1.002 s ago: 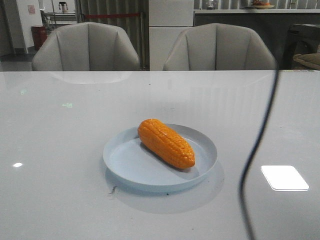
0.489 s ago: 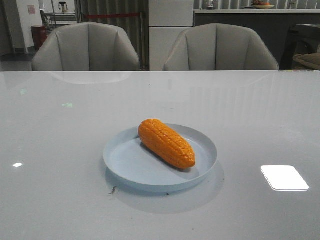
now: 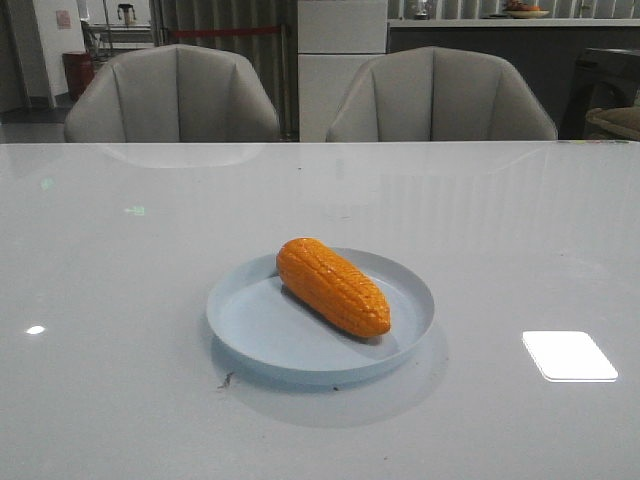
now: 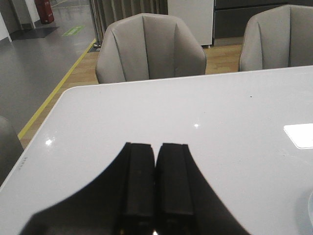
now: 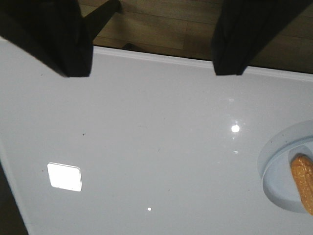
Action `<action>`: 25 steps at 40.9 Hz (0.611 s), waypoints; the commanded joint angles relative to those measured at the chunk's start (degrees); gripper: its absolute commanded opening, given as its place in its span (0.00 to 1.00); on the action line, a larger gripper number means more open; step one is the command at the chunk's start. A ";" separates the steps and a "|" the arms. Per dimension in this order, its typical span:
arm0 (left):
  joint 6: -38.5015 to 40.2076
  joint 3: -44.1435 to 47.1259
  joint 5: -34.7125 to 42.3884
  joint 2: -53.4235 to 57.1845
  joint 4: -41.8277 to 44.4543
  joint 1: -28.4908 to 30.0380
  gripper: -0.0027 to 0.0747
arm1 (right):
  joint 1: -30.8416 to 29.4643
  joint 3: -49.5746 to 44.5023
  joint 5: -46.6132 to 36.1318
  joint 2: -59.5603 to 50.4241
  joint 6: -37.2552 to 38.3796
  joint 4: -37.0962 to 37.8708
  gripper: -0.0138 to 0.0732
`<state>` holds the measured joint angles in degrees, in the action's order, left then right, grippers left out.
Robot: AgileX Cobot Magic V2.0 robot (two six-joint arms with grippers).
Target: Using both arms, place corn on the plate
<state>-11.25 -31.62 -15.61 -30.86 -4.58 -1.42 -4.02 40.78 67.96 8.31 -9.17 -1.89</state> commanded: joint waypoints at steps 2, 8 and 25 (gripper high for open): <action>0.04 -1.61 4.79 -0.05 -0.39 0.08 0.15 | -0.46 1.16 -9.56 1.90 0.43 0.08 0.85; 0.04 -1.61 4.79 -0.05 -0.39 0.08 0.15 | -0.05 1.16 -16.08 9.70 0.43 -1.38 0.85; 0.04 -1.61 4.79 -0.05 -0.39 0.08 0.15 | 0.06 3.44 -25.49 29.51 -0.12 -7.29 0.85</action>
<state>-11.25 -31.62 -15.70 -30.86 -4.58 -1.42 -4.02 41.93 48.78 37.29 -8.82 -8.38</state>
